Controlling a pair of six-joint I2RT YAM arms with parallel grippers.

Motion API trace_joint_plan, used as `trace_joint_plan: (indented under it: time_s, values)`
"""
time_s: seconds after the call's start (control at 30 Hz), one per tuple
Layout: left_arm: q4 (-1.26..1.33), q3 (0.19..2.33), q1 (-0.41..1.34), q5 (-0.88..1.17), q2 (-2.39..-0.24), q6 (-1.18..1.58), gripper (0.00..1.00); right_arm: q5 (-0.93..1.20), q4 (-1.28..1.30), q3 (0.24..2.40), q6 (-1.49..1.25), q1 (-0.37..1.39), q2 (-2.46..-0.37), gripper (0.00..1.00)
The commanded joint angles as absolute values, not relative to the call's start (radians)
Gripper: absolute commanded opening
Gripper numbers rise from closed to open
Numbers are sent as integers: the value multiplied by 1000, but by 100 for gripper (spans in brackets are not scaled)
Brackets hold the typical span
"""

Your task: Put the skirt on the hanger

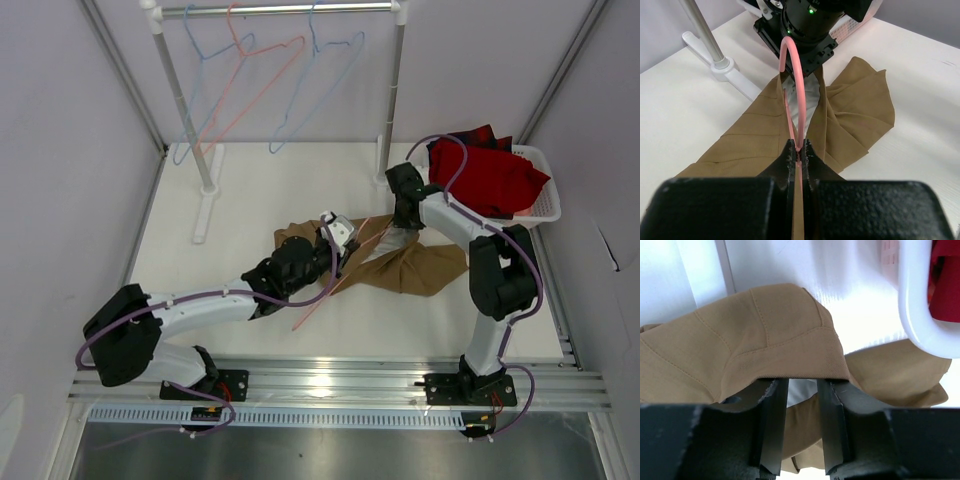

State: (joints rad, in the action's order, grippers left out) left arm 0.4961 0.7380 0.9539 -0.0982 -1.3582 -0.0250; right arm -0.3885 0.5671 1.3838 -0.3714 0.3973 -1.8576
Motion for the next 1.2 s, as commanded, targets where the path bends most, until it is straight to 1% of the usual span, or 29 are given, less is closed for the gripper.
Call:
trace_joint_plan:
  time_s: [0.0, 0.03, 0.1, 0.13, 0.17, 0.2, 0.23, 0.3, 0.33, 0.43, 0.47, 0.67, 0.7, 0.8, 0.83, 0.9, 0.93, 1.03, 1.13, 1.17]
  values:
    - [486, 787, 943, -68, -1309, -8, 0, -422, 549, 1391, -365, 405, -1878, 28]
    - [482, 790, 943, -63, -1301, -8, 0, -420, 548, 1394, -365, 410, -1881, 26]
    - [462, 792, 942, -54, -1293, 26, 0, -414, 552, 1397, -368, 419, -1884, 19]
    - [453, 790, 942, -57, -1289, 28, 0, -411, 558, 1400, -368, 423, -1885, 9]
    - [440, 796, 942, -72, -1281, 32, 0, -410, 577, 1407, -371, 429, -1884, 2]
    - [424, 798, 939, -81, -1276, 34, 0, -408, 590, 1411, -373, 445, -1881, 0]
    - [384, 801, 936, -89, -1273, 44, 0, -408, 606, 1413, -374, 454, -1862, 0]
    - [329, 828, 916, -146, -1258, 66, 0, -342, 653, 1410, -396, 472, -1826, 0]
    - [272, 836, 904, -152, -1252, 93, 0, -310, 661, 1402, -403, 479, -1763, 0]
    - [224, 865, 853, -152, -1223, 132, 0, -175, 673, 1379, -448, 517, -1643, 0]
    - [192, 871, 844, -153, -1221, 138, 0, -141, 683, 1396, -456, 528, -1576, 0]
    - [22, 969, 816, -268, -1172, 129, 0, 197, 720, 1549, -523, 578, -1422, 0]
    - [3, 997, 816, -287, -1163, 123, 0, 283, 713, 1590, -540, 578, -1408, 0]
    - [-112, 1074, 815, -353, -1135, 98, 0, 380, 693, 1664, -595, 586, -1367, 0]
    - [-132, 1101, 815, -368, -1118, 91, 0, 415, 695, 1725, -606, 589, -1362, 0]
    - [-190, 1146, 815, -385, -1105, 78, 0, 452, 701, 1791, -640, 600, -1367, 0]
    - [-213, 1201, 815, -406, -1094, 69, 0, 495, 693, 1852, -652, 603, -1368, 0]
    - [-285, 1258, 815, -442, -1072, 41, 0, 523, 710, 1954, -673, 615, -1379, 0]
    - [-333, 1311, 815, -465, -1040, 31, 0, 517, 735, 1945, -649, 595, -1367, 0]
    - [-347, 1328, 815, -459, -1037, 31, 0, 550, 720, 1846, -653, 539, -1355, 0]
